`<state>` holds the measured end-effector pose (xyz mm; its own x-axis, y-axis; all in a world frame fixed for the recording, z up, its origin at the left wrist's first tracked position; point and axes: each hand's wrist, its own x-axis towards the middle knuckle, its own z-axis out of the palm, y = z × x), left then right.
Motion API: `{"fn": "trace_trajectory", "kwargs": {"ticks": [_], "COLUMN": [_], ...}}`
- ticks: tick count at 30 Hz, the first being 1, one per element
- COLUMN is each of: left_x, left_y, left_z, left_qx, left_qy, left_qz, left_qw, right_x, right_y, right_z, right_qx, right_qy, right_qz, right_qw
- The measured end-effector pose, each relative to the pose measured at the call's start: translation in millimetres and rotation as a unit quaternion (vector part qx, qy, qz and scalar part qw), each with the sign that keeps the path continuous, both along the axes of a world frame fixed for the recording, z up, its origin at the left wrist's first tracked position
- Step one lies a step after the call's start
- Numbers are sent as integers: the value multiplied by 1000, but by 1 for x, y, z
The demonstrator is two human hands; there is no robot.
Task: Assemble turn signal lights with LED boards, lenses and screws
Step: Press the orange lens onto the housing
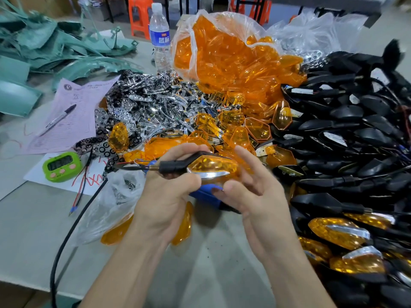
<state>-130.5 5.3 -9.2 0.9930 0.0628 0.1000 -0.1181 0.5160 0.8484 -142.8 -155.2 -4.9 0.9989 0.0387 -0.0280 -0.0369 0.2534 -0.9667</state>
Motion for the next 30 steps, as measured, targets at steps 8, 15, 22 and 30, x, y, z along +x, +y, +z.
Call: {"fn": "trace_trajectory", "kwargs": {"ticks": [8, 15, 22, 30], "left_x": [7, 12, 11, -12], "left_y": [-19, -37, -42, -29], "left_z": [-7, -6, 1, 20], "left_qx": [28, 1, -44, 262], "left_qy": [-31, 3, -12, 109], "left_qz": [-16, 50, 46, -156], "left_qw": [999, 999, 998, 946], "right_x": [11, 19, 16, 44], "right_y": [15, 32, 46, 13], "right_z": [26, 44, 49, 66], "right_qx": [199, 184, 154, 37], "right_qy": [78, 104, 55, -10], "right_qz": [5, -54, -77, -62], "right_qw": [977, 976, 983, 997]}}
